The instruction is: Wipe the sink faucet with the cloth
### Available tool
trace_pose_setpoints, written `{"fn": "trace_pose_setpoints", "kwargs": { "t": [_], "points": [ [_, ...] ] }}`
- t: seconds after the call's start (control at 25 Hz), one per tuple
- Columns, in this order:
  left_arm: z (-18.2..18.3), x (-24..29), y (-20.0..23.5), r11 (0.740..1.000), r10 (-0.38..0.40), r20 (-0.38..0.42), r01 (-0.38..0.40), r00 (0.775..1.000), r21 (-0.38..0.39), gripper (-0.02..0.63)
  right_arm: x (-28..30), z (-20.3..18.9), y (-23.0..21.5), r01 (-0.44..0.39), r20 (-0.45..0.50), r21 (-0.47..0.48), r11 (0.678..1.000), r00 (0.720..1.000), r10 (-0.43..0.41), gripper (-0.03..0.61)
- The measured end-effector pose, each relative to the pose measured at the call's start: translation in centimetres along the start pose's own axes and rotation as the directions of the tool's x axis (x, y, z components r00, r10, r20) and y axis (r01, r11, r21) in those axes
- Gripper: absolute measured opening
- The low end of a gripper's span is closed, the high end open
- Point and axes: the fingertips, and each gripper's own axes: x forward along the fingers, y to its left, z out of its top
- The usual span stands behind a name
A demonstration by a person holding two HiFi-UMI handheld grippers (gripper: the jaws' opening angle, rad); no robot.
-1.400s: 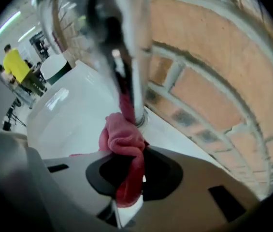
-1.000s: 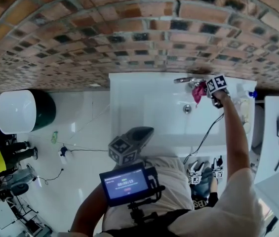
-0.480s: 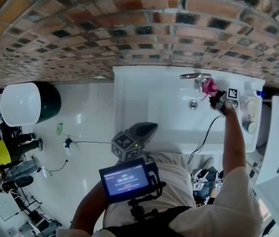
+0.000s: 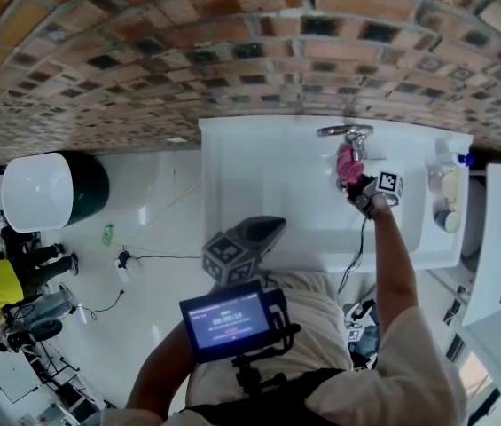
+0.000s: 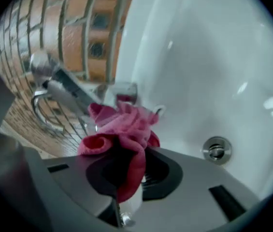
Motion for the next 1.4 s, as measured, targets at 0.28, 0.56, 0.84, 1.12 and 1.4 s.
{"fn": "trace_pose_setpoints", "kwargs": {
  "t": [0.28,0.56,0.84,1.12,1.4],
  "points": [
    [-0.1,-0.6,-0.4,1.0,0.004,0.024,-0.004,1.0,0.004,0.0,-0.5,-2.5,3.5,-0.02,0.134,-0.029,0.999,0.991,0.024,0.069],
    [0.0,-1.1,-0.7,1.0,-0.01,0.057,0.01,0.998,-0.007,0.0,-1.3,-4.9,7.1,-0.035,0.258,-0.074,0.997,0.965,0.053,0.071],
    [2.1,-0.4,-1.3,0.999,-0.046,0.098,0.044,0.994,0.019,0.0,-6.8,-5.9,11.4,-0.002,0.307,-0.214,0.977,0.949,0.069,0.072],
    [4.0,0.1,-2.8,0.995,-0.064,0.104,0.056,0.993,0.083,0.0,-11.3,-4.6,13.9,0.036,0.363,-0.272,0.962,0.929,0.068,0.075],
    [4.0,0.1,-2.6,0.995,-0.049,0.088,0.041,0.995,0.09,0.0,-13.9,2.1,11.1,0.267,0.402,-0.319,0.909,0.907,-0.125,0.077]
  ]
}}
